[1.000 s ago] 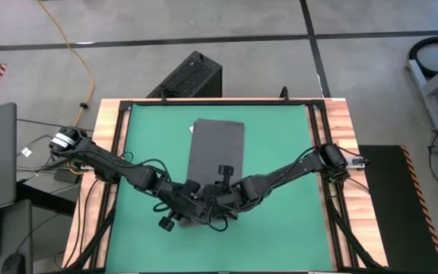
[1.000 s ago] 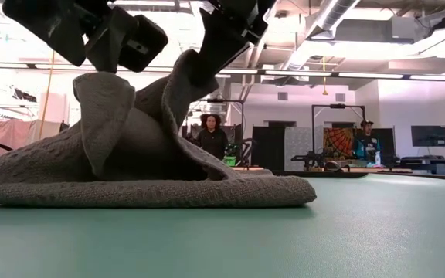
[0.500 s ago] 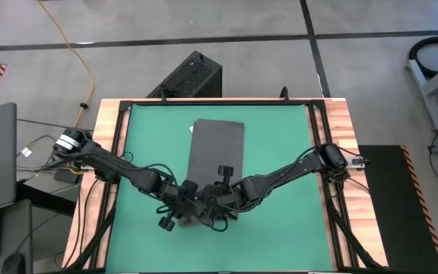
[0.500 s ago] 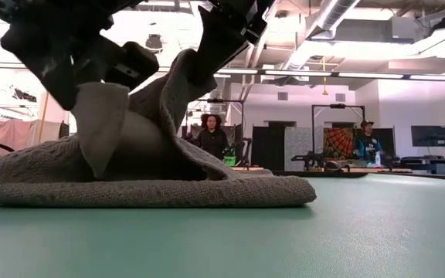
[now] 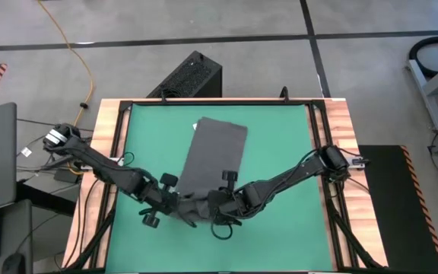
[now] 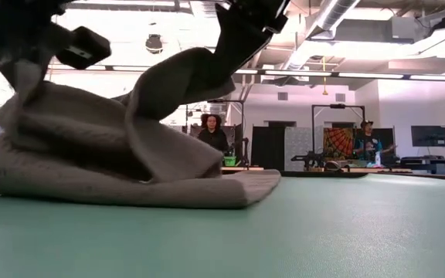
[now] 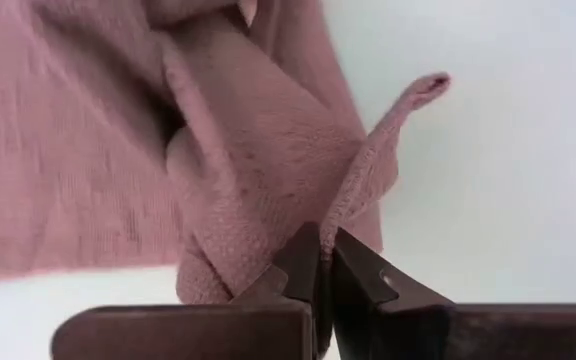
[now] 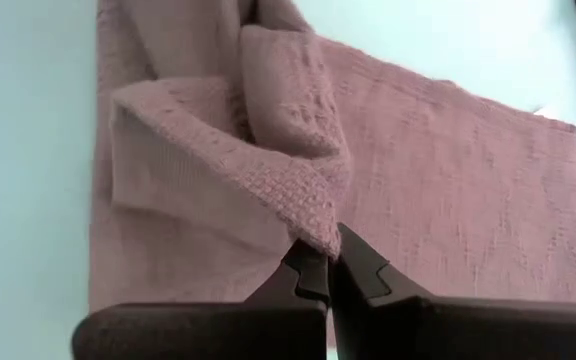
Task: Roll towel
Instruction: Fold the microfiber towel
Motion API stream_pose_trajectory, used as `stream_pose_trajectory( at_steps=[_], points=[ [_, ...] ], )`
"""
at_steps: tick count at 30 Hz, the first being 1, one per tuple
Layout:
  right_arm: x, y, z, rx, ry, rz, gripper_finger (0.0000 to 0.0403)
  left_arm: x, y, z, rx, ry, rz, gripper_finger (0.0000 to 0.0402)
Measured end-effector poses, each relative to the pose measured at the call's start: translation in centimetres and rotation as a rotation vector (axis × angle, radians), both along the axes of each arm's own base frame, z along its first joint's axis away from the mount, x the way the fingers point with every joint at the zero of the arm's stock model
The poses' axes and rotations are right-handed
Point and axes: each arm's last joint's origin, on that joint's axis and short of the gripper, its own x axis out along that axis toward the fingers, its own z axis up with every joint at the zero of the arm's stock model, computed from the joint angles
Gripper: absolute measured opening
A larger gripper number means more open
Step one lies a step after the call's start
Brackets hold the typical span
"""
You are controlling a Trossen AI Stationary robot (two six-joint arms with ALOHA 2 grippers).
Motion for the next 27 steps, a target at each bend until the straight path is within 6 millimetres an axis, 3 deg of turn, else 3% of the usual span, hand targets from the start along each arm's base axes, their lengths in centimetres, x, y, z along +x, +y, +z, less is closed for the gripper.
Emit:
stream_pose_trajectory(
  at_steps=[7,12,18,27],
  points=[
    [-0.4,0.8,0.0,0.026,-0.011,-0.02,0.0013,-1.9,-0.2,-2.7,0.079,0.079,0.01,0.0],
    [-0.4,0.9,0.0,0.028,-0.013,-0.019,0.0013,-1.9,-0.1,-2.8,0.123,0.042,0.034,0.0001],
    [-0.4,0.8,0.0,0.029,-0.014,-0.02,0.0013,-2.3,-0.4,-1.5,-0.06,0.041,-0.104,0.0035],
    [-0.2,0.4,0.0,0.03,-0.018,-0.027,0.0013,-4.1,0.5,2.4,-0.171,-0.138,-0.182,0.0149]
  ],
)
